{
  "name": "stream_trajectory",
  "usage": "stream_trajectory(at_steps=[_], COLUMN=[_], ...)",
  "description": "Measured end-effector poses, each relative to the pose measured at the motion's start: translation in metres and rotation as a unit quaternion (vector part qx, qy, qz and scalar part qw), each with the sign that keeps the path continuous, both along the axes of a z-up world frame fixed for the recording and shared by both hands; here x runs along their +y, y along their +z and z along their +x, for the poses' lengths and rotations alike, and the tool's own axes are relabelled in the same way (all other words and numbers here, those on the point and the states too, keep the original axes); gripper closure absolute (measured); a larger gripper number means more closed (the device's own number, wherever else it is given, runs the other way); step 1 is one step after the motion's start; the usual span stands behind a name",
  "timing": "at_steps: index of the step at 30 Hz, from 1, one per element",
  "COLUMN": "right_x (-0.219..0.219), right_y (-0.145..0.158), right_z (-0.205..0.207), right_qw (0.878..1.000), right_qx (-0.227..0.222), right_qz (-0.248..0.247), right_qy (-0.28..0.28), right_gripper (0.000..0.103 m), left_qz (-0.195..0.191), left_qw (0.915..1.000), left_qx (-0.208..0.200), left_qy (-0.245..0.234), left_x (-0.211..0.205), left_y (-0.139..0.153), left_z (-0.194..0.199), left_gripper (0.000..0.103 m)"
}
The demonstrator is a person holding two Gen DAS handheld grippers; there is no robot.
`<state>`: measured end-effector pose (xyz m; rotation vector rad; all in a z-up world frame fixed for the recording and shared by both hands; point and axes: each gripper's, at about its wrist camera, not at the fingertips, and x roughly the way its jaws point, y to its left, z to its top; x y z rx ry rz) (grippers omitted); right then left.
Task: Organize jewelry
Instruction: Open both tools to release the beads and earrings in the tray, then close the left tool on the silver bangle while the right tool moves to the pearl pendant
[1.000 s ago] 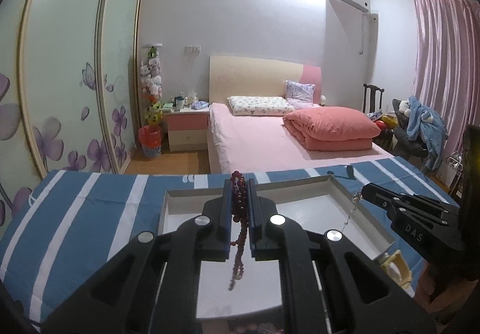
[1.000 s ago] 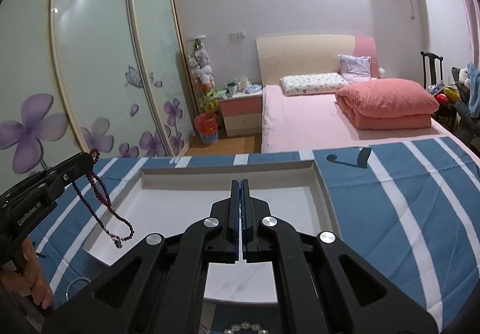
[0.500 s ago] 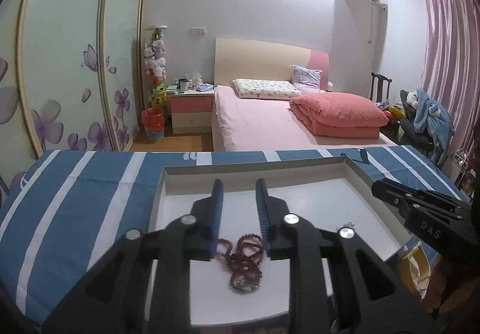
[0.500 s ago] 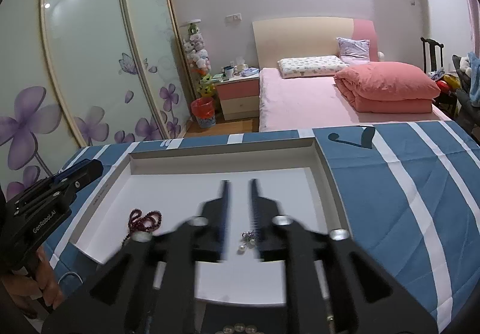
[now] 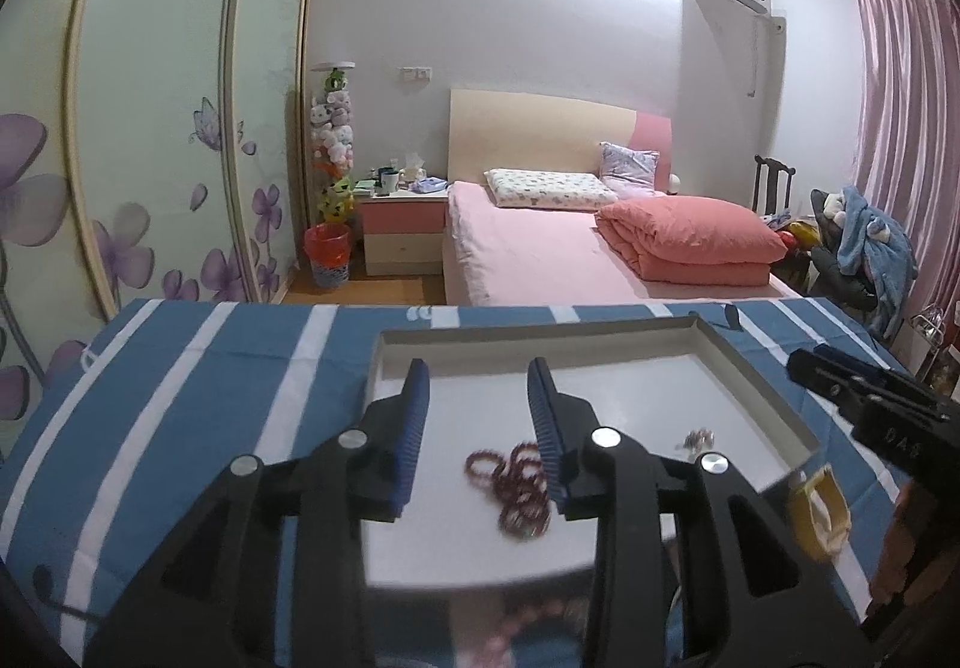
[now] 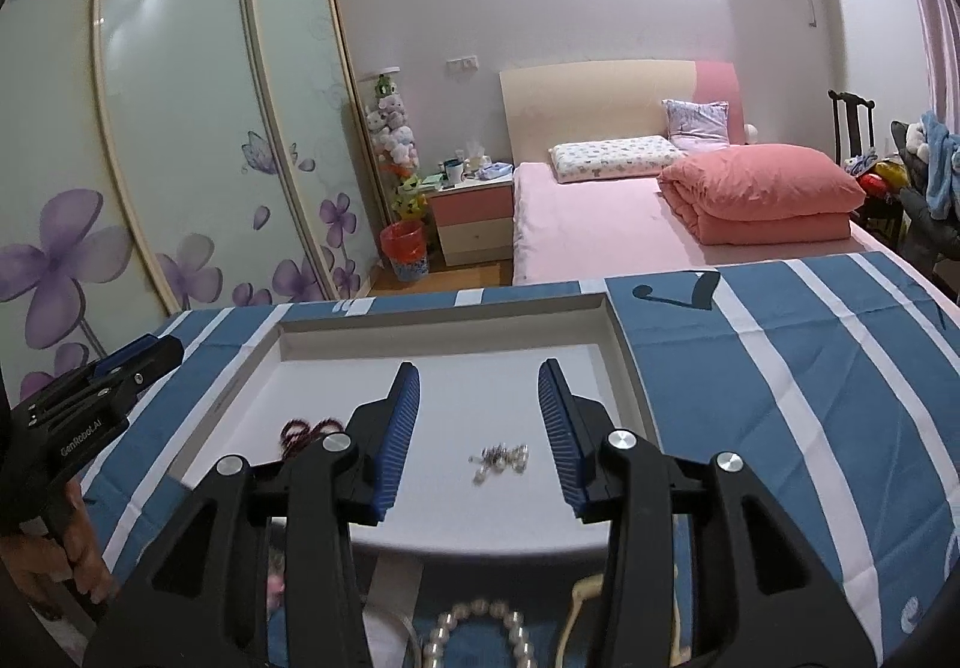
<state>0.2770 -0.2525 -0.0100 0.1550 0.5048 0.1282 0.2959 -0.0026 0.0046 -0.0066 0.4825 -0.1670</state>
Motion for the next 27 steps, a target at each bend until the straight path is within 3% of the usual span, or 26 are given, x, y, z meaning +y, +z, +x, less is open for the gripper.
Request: stream_trajectory(at_steps=[7, 14, 22, 27], right_x=[0.003, 0.005, 0.001, 0.001], right_y=[-0.002, -0.017, -0.033, -0.031], right_z=[-0.036, -0.075, -0.100, -0.107], right_qw=[1.000, 0.999, 0.999, 0.999], right_qx=[0.010, 0.024, 0.046, 0.042], right_qz=[-0.003, -0.009, 0.002, 0.004], right_qy=[0.010, 0.020, 0.015, 0.014], right_gripper=[0.060, 0.059, 0.059, 0.059], left_qz=[0.009, 0.024, 0.053, 0.080], left_qw=[0.9996, 0.9957, 0.9881, 0.9803], left_qx=[0.026, 0.086, 0.144, 0.180], left_qy=[0.011, 0.022, -0.002, 0.003], left_x=[0.025, 0.047, 0.040, 0.031], left_y=[-0.013, -0.045, -0.069, -0.079], left_z=[-0.041, -0.080, -0.092, -0.082], left_gripper=[0.060, 0.049, 0.031, 0.030])
